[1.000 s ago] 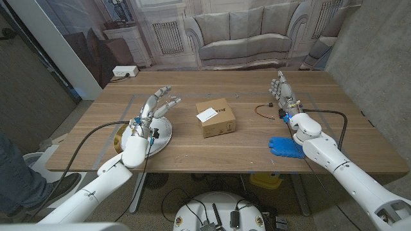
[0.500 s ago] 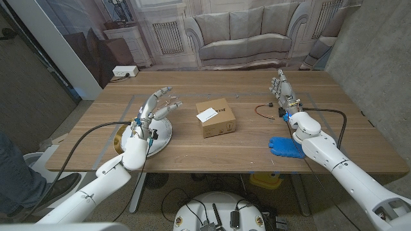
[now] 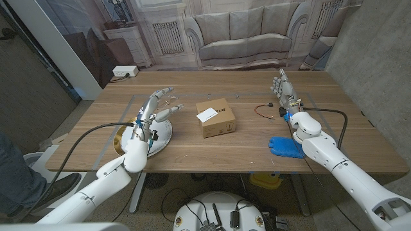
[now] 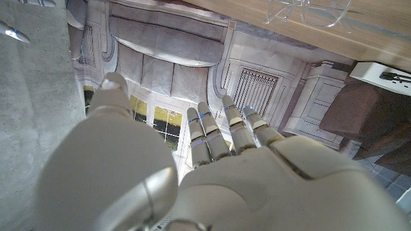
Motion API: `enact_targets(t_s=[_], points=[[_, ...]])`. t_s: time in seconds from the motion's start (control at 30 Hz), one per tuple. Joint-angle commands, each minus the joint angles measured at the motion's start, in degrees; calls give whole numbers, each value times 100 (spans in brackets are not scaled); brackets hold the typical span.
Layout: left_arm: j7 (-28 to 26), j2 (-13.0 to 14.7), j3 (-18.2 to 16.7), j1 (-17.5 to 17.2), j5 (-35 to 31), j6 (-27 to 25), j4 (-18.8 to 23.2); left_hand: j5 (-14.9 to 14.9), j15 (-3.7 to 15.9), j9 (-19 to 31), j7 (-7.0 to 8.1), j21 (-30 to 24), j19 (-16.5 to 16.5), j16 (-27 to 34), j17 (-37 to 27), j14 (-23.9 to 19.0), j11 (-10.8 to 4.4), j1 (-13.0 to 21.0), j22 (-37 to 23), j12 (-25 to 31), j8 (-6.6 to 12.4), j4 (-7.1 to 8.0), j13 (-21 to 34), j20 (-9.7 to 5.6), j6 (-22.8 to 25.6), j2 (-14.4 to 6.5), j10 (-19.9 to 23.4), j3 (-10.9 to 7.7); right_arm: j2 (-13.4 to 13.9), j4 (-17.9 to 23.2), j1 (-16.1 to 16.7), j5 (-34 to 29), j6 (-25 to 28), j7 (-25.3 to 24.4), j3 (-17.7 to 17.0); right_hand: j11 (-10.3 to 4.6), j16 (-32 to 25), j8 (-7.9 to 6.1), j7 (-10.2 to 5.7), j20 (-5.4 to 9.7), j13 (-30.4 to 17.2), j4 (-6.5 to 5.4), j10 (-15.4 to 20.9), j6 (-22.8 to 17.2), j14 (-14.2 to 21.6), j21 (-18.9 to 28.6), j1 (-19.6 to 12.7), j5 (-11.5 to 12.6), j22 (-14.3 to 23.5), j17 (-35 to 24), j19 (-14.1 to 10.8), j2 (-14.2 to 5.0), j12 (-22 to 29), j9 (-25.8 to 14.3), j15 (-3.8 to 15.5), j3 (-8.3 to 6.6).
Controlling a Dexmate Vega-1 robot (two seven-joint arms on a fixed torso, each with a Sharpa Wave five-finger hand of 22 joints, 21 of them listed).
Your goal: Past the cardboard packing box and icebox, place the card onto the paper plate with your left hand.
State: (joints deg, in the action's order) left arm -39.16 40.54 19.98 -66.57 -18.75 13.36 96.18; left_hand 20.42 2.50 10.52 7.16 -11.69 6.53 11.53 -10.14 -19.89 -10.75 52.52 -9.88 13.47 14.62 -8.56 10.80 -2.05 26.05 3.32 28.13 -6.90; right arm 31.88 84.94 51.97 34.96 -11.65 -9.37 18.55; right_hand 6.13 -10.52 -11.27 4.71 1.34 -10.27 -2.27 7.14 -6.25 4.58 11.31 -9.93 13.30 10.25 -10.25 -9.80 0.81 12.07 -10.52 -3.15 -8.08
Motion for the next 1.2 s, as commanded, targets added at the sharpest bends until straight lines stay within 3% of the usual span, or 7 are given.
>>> enact_targets(t_s=[0.03,0.3,0.77,0.83,0.9,1.1,1.2], points=[[-41,174,67,-104,-340,-451,221,22,675,29,23,4,60,4,-9,-34,-58,90,-19,-38,0,-18,14,-396,32,-20,18,-40,-14,74,55,14,-40,-84,-62,23,-32,-7,-21,-11,-32,20,53,-50,31,47,-17,-16,26,-12,-54,-24,22,-20,5,-23],[-146,313,93,-177,-648,-880,440,21,690,31,57,9,64,-13,-10,-24,-92,157,-19,-67,-19,-17,16,-395,29,-38,14,-54,-29,40,52,11,-95,-54,-63,23,-34,-11,-24,-5,-32,24,54,-65,45,49,-22,-20,26,-12,-65,-30,20,-20,9,-20],[-335,554,85,-508,-1104,-1610,881,5,727,32,245,17,75,-31,-11,-26,-147,258,-20,-98,-9,-3,16,-423,149,-49,92,-62,-18,122,78,21,-148,-90,-129,23,-36,-14,-31,-7,-32,28,55,-82,64,49,-25,-26,26,-13,-76,-36,18,-20,2,-14],[-372,569,96,-530,-1164,-1698,914,-2,607,32,268,21,75,-45,-13,0,-152,281,-20,-120,-23,7,15,-409,146,-49,87,-59,-27,119,66,36,-136,-93,-133,23,-36,-14,-28,-5,-32,28,55,-84,64,50,-25,-27,26,-13,-80,-37,17,-20,3,-13],[-403,583,120,-532,-1231,-1773,934,-9,479,33,321,28,63,-70,-17,68,-158,311,-21,-140,-36,20,17,-293,158,-58,94,-59,-32,110,52,16,-143,-104,-128,27,-33,-12,-29,-4,-33,31,133,-86,64,49,-26,-31,27,-13,-82,-39,46,-20,5,-8],[-441,635,208,-504,-1409,-1957,974,-21,596,32,404,52,-3,-117,-26,251,-158,365,-24,-176,-67,39,18,-286,153,-78,87,-60,-39,106,37,10,-153,-105,-130,27,-35,-16,-26,-2,-34,32,134,-99,75,50,-27,-33,27,-14,-89,-42,45,-21,11,-5],[-470,655,261,-471,-1508,-2033,979,-32,523,31,506,63,-45,-107,-30,286,-165,385,-26,-184,-50,55,18,-242,244,-84,116,-53,-35,126,51,21,-135,-117,-136,27,-36,-16,-29,-4,-34,33,134,-101,79,51,-27,-34,27,-14,-95,-43,44,-21,11,-4]])
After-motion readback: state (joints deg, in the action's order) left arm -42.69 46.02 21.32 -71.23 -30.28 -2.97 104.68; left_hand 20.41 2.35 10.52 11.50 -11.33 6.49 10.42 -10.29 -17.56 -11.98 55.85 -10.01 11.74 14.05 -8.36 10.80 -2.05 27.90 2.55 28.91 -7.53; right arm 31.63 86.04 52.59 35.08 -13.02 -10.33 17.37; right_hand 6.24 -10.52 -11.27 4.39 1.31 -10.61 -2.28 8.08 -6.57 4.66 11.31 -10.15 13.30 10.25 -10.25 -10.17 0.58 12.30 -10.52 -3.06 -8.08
